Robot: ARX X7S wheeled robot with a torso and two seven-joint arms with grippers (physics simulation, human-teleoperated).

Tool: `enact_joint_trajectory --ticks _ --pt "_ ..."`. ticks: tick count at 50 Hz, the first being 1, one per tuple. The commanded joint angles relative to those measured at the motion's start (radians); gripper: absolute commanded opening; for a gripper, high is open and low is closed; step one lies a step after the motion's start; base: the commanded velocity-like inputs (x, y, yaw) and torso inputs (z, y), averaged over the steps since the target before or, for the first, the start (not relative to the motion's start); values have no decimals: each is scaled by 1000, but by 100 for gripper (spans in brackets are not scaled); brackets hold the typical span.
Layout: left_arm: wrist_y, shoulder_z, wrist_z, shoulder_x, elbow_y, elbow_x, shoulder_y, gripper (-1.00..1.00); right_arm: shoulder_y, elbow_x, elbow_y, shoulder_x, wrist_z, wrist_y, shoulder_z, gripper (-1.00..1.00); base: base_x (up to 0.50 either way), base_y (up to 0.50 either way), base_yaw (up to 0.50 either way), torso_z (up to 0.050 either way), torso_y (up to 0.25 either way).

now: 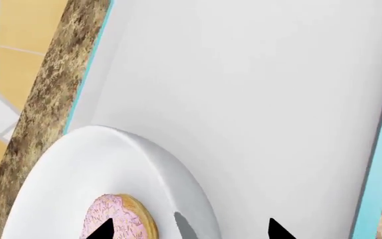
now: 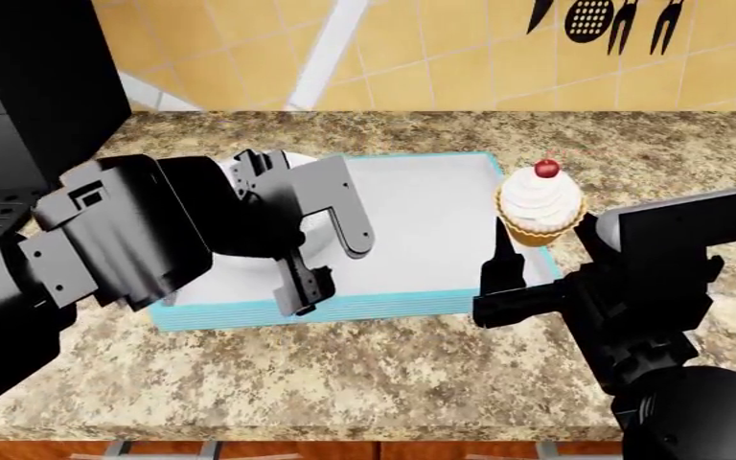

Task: Pick up the bowl with donut and place it on the tray. Pick up the cupcake and place it on the tray.

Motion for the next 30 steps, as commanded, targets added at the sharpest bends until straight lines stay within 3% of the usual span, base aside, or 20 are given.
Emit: enact_joint_trajectory --ticks 1,17,30 --pt "-5 -56 -29 -37 50 -33 -3 100 2 -16 0 -1 -13 5 4 -100 0 0 0 0 0" --pt "35 -217 -143 -141 216 -132 50 100 -2 -27 5 -5 -29 -9 7 -100 0 0 0 0 0" --pt "49 -348 -300 -262 436 -255 146 100 -11 -51 10 -15 -54 -32 8 -100 0 0 0 1 1"
